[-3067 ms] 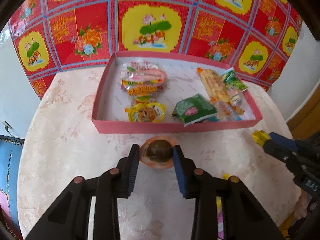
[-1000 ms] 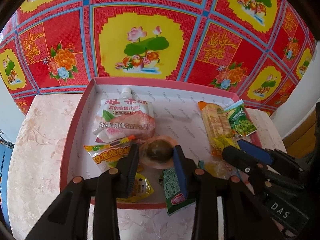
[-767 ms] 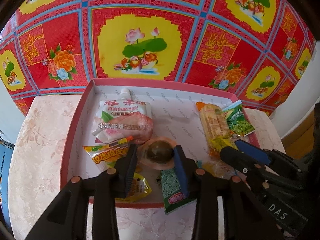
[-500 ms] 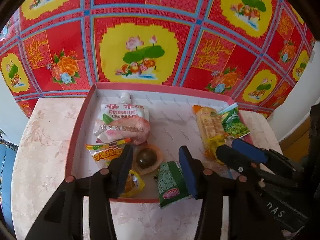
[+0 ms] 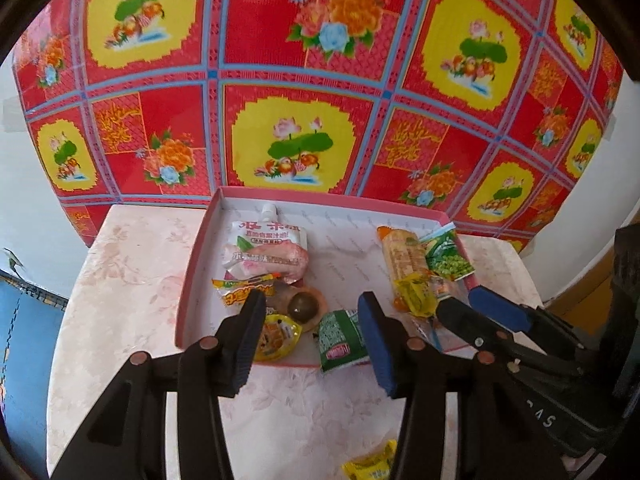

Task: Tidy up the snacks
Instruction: 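Withdraw both open grippers from the box toward the remaining snacks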

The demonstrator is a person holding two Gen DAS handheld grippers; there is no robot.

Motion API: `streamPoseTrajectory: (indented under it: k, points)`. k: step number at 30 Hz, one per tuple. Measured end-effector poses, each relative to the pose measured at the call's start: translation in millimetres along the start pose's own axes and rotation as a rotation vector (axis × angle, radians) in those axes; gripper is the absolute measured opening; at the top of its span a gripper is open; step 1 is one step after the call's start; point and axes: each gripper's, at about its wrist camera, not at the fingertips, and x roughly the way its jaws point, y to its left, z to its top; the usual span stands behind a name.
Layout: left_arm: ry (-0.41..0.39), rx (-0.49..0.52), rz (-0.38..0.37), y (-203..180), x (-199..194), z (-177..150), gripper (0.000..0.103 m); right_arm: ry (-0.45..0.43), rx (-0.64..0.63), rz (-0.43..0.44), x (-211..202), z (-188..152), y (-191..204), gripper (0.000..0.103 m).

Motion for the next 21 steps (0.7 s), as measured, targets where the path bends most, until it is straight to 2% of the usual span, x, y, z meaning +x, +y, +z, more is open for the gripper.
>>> streamPoseTrajectory:
  k: [6, 21]
  points:
    - [-0.011, -0.012, 0.019, 2.5, -15.9, -6.0, 0.051, -0.004, 0.004, -0.014, -11.6, -9.4, 2.6, 0.049]
    - [0.030, -0.032, 0.012, 9.3, -38.7, -23.3, 0.051, -0.004, -0.004, 0.011, -38.1, -39.1, 13.8, 0.049]
